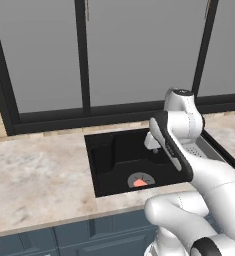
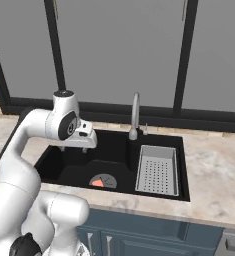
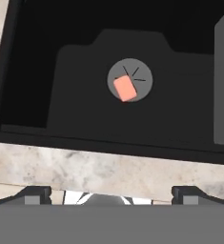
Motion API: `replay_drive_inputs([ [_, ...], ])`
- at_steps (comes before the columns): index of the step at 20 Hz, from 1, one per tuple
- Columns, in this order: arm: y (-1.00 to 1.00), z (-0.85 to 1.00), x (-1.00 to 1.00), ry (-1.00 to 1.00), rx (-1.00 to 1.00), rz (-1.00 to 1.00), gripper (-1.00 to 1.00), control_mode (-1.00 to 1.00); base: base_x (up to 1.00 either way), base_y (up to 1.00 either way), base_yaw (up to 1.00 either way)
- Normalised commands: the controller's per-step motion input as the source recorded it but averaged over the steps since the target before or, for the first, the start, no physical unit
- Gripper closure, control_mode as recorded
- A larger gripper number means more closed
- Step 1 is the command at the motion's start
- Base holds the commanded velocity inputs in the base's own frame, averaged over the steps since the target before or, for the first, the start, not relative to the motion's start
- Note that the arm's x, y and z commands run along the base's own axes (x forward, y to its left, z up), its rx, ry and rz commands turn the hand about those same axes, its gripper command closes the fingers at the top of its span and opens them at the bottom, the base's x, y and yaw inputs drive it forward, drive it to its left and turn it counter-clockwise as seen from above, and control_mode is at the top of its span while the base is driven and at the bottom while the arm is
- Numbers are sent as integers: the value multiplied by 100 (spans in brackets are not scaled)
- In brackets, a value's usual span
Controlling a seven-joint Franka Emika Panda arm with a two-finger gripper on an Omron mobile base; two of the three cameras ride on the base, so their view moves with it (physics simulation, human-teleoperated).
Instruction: Pick up the bar soap and bar soap from the sink, and place them back in the cabinet, and close the cabinet door.
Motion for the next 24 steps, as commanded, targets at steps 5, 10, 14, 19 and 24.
replay_drive_inputs([
  [5, 0, -20, 37, 1, 0, 0, -100, -100, 0, 0, 0],
  [10, 0, -21, 30, 0, 0, 0, -100, -100, 0, 0, 0],
  [14, 0, -25, 21, 1, 0, 0, -100, -100, 0, 0, 0],
  [19, 0, -26, 21, 0, 0, 0, -100, -100, 0, 0, 0],
  [24, 0, -23, 29, 0, 0, 0, -100, -100, 0, 0, 0],
])
